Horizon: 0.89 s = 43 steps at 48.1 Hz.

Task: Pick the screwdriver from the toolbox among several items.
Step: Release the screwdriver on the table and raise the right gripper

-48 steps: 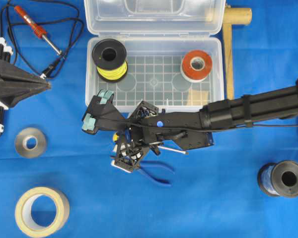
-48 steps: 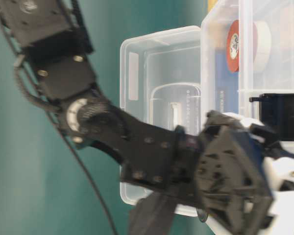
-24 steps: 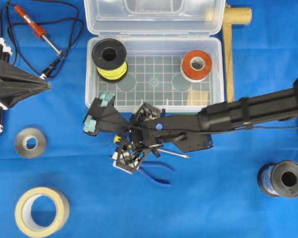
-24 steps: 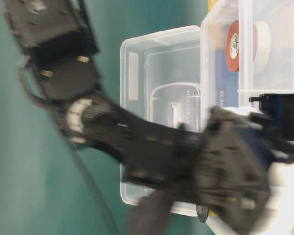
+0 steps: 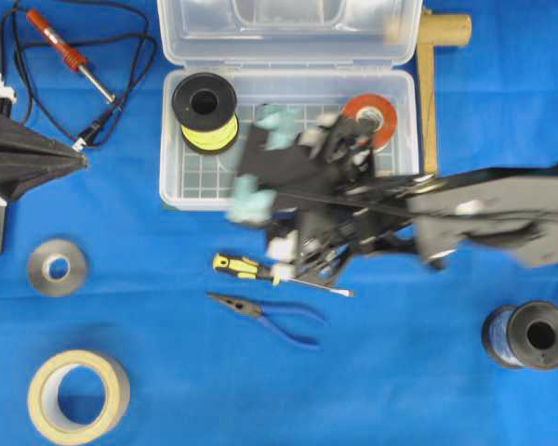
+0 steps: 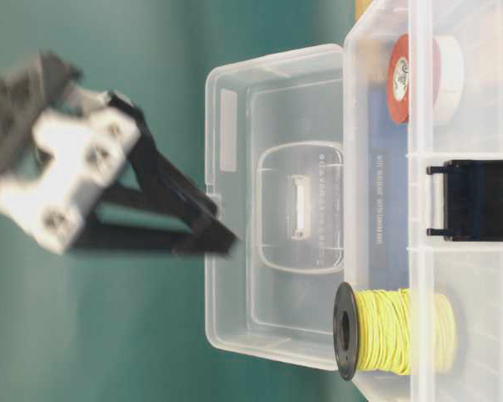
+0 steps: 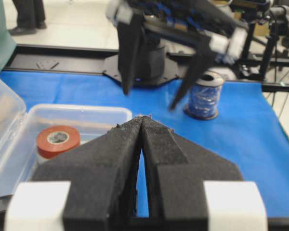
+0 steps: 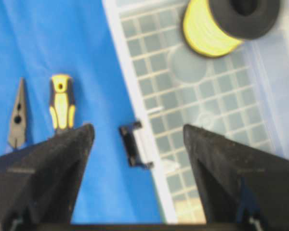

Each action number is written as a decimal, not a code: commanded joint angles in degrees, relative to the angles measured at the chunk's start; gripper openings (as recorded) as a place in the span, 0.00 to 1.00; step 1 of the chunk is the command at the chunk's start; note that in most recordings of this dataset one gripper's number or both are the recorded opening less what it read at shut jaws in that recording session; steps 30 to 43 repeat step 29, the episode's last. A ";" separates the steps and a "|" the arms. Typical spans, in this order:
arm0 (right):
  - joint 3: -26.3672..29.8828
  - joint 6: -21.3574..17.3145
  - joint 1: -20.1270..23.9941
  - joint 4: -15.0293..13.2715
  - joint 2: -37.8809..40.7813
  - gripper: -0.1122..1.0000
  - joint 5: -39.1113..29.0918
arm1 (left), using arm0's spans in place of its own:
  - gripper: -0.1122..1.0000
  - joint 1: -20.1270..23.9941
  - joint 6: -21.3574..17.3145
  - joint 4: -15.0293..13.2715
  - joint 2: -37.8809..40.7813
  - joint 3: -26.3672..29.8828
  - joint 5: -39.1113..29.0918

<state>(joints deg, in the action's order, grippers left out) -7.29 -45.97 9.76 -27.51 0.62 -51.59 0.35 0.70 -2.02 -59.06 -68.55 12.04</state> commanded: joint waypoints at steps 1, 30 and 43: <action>-4.92 -0.53 0.26 -1.32 -6.33 0.78 3.34 | 0.10 0.09 0.09 -0.09 0.26 0.53 0.18; -45.53 -10.20 0.26 -12.57 -45.44 0.78 22.59 | 0.10 0.09 0.09 0.00 0.44 0.44 0.88; -45.53 -10.20 0.26 -12.57 -45.44 0.78 22.59 | 0.10 0.09 0.09 0.00 0.44 0.44 0.88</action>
